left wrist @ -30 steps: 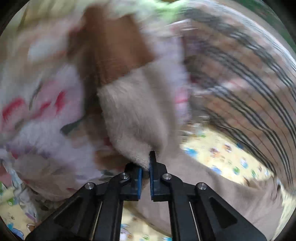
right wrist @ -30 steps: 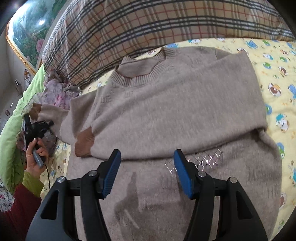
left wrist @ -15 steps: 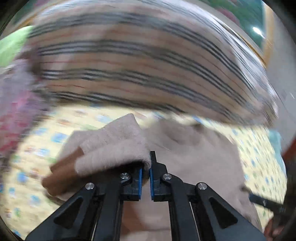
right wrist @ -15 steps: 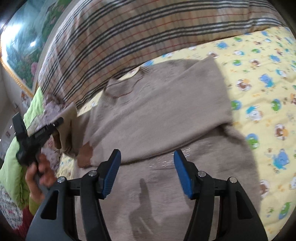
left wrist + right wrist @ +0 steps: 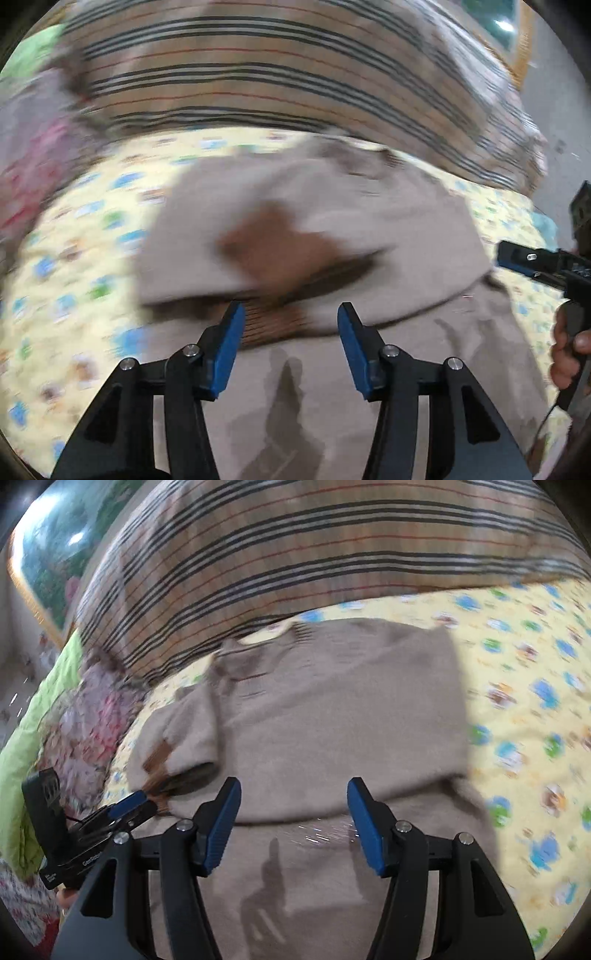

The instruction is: Fold small clothes

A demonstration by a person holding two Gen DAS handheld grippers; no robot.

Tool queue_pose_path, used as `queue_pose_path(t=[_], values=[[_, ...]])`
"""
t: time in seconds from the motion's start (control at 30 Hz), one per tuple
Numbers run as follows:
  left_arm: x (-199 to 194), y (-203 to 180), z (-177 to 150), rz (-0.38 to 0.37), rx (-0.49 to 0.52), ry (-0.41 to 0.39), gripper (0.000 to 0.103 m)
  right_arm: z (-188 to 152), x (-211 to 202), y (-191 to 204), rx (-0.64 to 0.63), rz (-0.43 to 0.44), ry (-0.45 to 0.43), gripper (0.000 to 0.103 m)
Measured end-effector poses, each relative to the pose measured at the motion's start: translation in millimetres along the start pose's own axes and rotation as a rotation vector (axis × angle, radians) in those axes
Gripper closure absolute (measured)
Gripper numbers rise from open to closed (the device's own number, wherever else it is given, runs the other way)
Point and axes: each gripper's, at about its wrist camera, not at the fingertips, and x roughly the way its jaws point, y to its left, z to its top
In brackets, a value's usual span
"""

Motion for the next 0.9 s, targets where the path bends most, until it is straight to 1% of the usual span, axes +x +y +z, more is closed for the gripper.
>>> queue_pose_path(t=[0.03,0.07,0.13,0.17,0.23,0.27,0.33,0.4,0.47,0.5,0.53,0.57,0.6,0.63,0.67,0.73,0.77,0.8,0.83,0.87,0.9], values=[[0.8,16.0,-2.1,0.048,-0.014,0.003,0.050,2.2,8.7,14.2,-0.044,0.012,0.007,0.042],[3.8,25.7,-1.3,0.070,-0.023,0.010,0.050,3.0,14.3,25.0,-0.082,0.019,0.011,0.042],[16.7,45.4,1.2,0.116,-0.048,0.047,0.051,4.2,27.9,58.3,-0.220,0.036,0.007,0.040],[22.8,54.8,2.9,0.120,-0.063,0.062,0.051,3.0,35.1,77.6,-0.315,0.034,0.001,0.040],[33.1,62.5,6.5,0.109,-0.069,0.073,0.051,-3.9,51.1,117.6,-0.541,-0.031,-0.027,0.038],[38.1,61.8,8.3,0.118,-0.065,0.076,0.051,-8.3,57.5,129.1,-0.620,-0.054,-0.039,0.038],[48.8,62.7,10.9,0.142,-0.061,0.091,0.050,-21.5,76.4,157.5,-0.838,-0.112,-0.064,0.038],[51.4,68.4,9.9,0.133,-0.079,0.097,0.050,-33.5,92.5,174.5,-0.996,-0.153,-0.088,0.038],[54.7,70.8,11.8,0.135,-0.097,0.094,0.050,-41.0,109.0,185.3,-1.102,-0.209,-0.128,0.038],[56.3,69.9,13.0,0.137,-0.099,0.094,0.050,-41.8,118.3,188.1,-1.119,-0.201,-0.104,0.039],[58.6,68.2,14.4,0.149,-0.096,0.095,0.050,-38.2,126.6,188.6,-1.104,-0.173,-0.071,0.046],[60.8,69.1,16.1,0.161,-0.095,0.096,0.050,-32.8,128.3,186.7,-1.068,-0.139,-0.062,0.056],[61.8,67.8,17.0,0.172,-0.097,0.096,0.050,-23.4,128.8,183.3,-0.998,-0.074,-0.042,0.085],[61.0,67.3,17.8,0.183,-0.104,0.094,0.050,-13.4,128.8,178.7,-0.922,-0.032,-0.017,0.103],[61.5,67.6,19.3,0.192,-0.114,0.093,0.050,-3.3,123.5,171.3,-0.835,-0.020,-0.017,0.103],[62.2,67.8,23.6,0.193,-0.145,0.092,0.050,17.9,92.9,147.8,-0.629,0.033,-0.088,0.103],[61.2,66.6,25.0,0.185,-0.147,0.091,0.050,23.9,80.5,137.6,-0.554,0.049,-0.113,0.103],[60.5,65.4,26.2,0.188,-0.144,0.087,0.050,32.4,62.1,118.7,-0.450,0.060,-0.149,0.103],[59.1,64.8,26.0,0.198,-0.143,0.080,0.050,35.2,50.0,106.8,-0.408,0.067,-0.165,0.103],[58.0,64.8,24.8,0.203,-0.144,0.078,0.050,35.0,42.3,100.0,-0.404,0.087,-0.163,0.103],[57.5,65.9,23.3,0.201,-0.151,0.082,0.050,32.3,38.4,97.1,-0.429,0.096,-0.151,0.101]])
